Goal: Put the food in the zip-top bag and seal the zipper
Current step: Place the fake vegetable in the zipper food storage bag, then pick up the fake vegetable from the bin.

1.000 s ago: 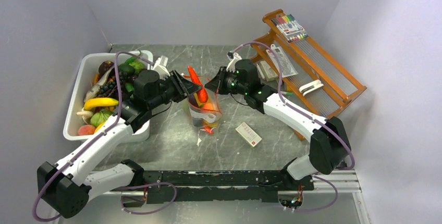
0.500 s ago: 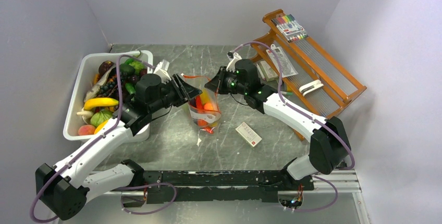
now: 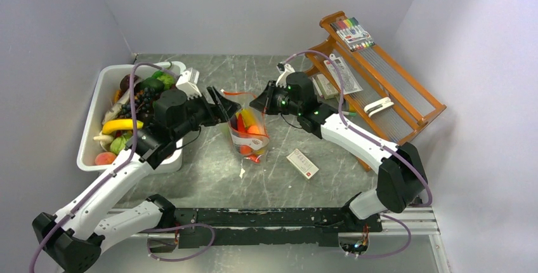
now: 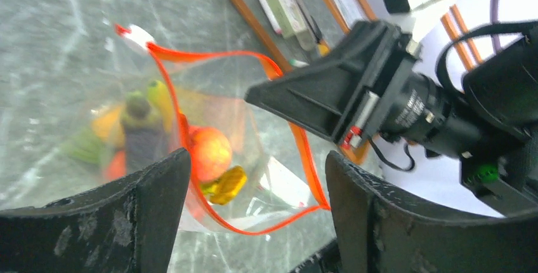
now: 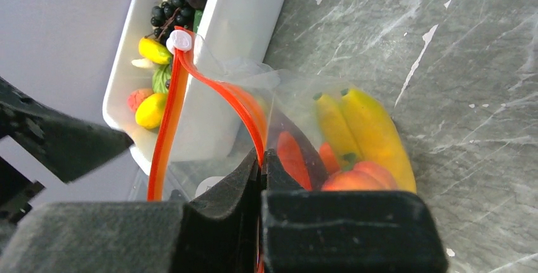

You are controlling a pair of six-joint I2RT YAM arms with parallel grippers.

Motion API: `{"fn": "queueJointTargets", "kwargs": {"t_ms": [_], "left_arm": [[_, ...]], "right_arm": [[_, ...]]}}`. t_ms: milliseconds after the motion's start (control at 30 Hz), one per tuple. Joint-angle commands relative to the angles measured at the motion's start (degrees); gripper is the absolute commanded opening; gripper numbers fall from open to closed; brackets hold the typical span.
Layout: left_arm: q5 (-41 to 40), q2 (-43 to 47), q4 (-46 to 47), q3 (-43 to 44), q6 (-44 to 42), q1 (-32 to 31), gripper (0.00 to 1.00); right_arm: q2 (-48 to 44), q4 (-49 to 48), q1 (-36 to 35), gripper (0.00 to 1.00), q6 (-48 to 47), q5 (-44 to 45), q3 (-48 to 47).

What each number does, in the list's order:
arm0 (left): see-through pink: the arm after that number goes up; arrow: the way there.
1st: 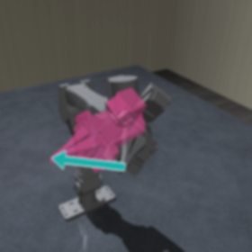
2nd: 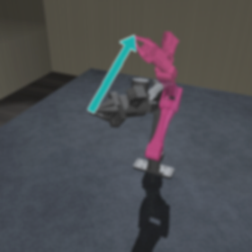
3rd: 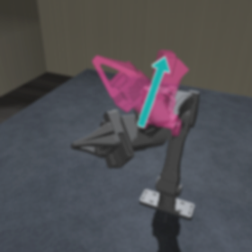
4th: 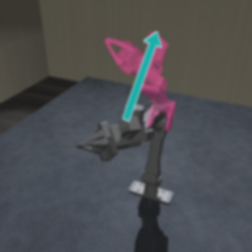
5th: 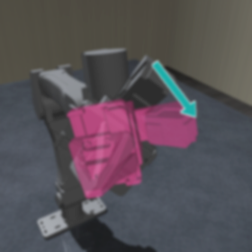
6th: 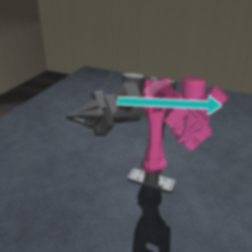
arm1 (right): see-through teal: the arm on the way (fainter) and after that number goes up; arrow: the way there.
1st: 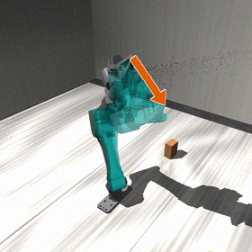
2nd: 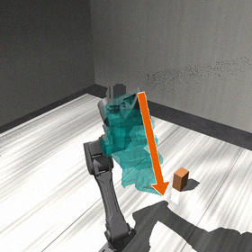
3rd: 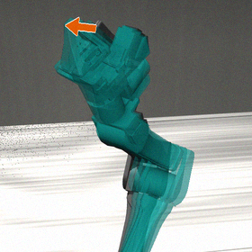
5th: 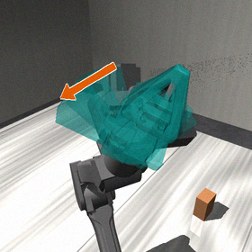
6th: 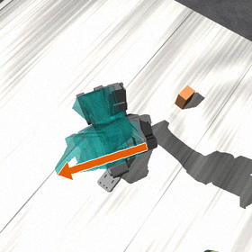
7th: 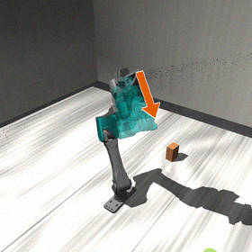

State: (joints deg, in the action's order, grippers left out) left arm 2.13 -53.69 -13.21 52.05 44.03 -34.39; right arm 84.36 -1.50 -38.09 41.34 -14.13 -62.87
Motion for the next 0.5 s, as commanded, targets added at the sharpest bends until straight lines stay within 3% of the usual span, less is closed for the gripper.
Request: {"fn": "queueJointTargets", "kwargs": {"t_ms": [0, 67, 300, 467], "left_arm": [[-12.28, -1.04, -9.93, 7.55, -8.65, -0.38, 0.8], [-18.67, -2.43, -15.18, 10.53, -9.17, -0.41, 0.88], [-31.74, -7.05, -23.74, 18.72, -12.18, 1.1, 0.98], [-34.03, -7.89, -24.21, 19.62, -9.68, 10.33, 0.98]], "right_arm": [[-2.6, -0.18, -0.32, 0.0, -0.96, 1.41, -0.06], [-3.19, -0.51, -0.38, 0.0, -1.17, 1.79, 0.43], [-4.7, -2.25, -0.33, 0.0, -1.06, 1.62, 2.94], [-6.05, -2.59, -0.33, 0.0, -1.58, 1.29, 4.57]]}}
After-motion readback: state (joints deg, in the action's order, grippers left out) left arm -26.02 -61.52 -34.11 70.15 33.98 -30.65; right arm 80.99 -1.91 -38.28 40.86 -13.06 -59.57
